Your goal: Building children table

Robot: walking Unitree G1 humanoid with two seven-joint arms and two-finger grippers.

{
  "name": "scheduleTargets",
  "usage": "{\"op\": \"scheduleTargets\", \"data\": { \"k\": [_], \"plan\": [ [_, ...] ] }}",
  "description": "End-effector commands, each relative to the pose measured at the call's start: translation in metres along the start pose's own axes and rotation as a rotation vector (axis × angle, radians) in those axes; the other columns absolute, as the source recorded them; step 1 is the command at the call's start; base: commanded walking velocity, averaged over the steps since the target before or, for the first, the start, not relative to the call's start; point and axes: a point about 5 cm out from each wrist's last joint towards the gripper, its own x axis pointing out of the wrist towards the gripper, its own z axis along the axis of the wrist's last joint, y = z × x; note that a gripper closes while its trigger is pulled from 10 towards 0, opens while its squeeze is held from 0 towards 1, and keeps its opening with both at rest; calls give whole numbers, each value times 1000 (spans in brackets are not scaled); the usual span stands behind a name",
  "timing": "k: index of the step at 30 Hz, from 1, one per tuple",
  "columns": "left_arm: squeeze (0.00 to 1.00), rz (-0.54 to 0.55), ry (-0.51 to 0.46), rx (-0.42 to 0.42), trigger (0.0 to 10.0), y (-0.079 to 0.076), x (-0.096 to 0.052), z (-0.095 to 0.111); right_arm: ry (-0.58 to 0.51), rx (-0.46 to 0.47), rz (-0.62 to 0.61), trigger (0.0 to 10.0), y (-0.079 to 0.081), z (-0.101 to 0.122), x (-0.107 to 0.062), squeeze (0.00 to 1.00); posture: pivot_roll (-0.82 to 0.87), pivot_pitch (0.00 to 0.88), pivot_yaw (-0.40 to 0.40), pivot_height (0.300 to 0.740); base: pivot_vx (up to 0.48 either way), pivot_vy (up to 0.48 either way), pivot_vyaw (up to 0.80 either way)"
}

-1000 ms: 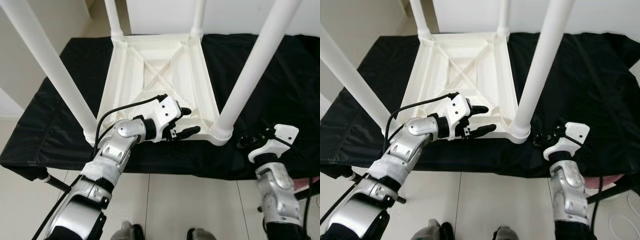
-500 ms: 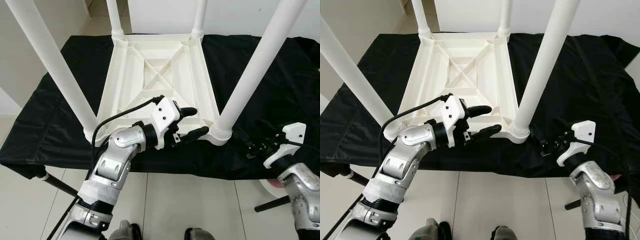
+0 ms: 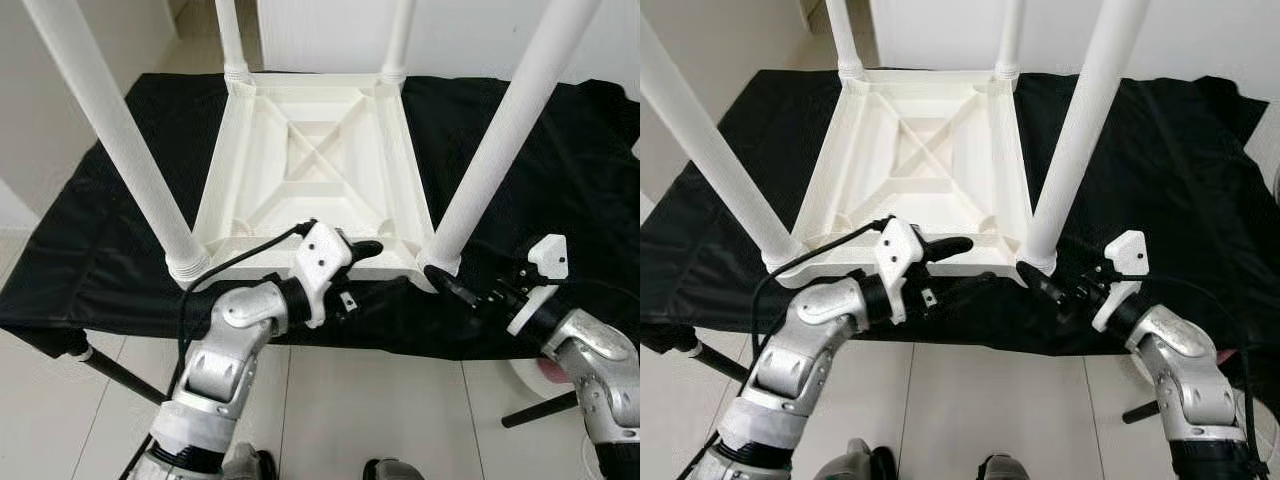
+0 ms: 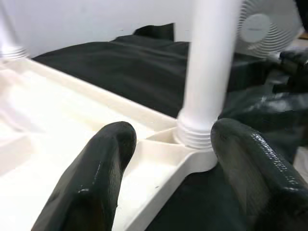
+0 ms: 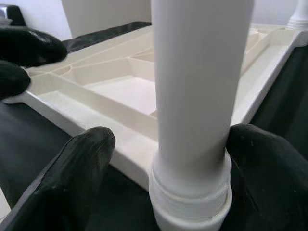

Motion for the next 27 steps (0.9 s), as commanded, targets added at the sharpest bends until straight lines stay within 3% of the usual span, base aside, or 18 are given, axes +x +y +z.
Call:
{"op": "scheduleTargets", "data": {
  "k": [1,5,12,21,23,27],
  "plan": [
    [0,16,11,1,10000,-3,-2,0,-8,-16,10,10000,-2,1,9,0,-118,84,19,740,0,0,0],
    [0,-2,11,-2,10000,-10,0,0,-23,-38,-15,10000,-12,4,22,0,-112,91,9,740,0,0,0],
    [0,-72,0,-26,10000,-22,0,1,0,-37,30,10000,-11,0,38,0,-106,91,1,740,0,0,0],
    [0,-59,41,-21,10000,-18,-11,-5,9,-60,73,10000,-11,-3,56,0,-86,89,-9,740,0,0,0],
    [0,-64,52,-6,10000,-17,-13,-7,13,-63,74,6902,-12,-5,57,0,-86,89,-9,740,0,0,0],
    [0,-62,55,-1,10000,-16,-14,-7,17,-66,75,6902,-13,-6,57,0,-86,89,-9,740,0,0,0]
  ]
}}
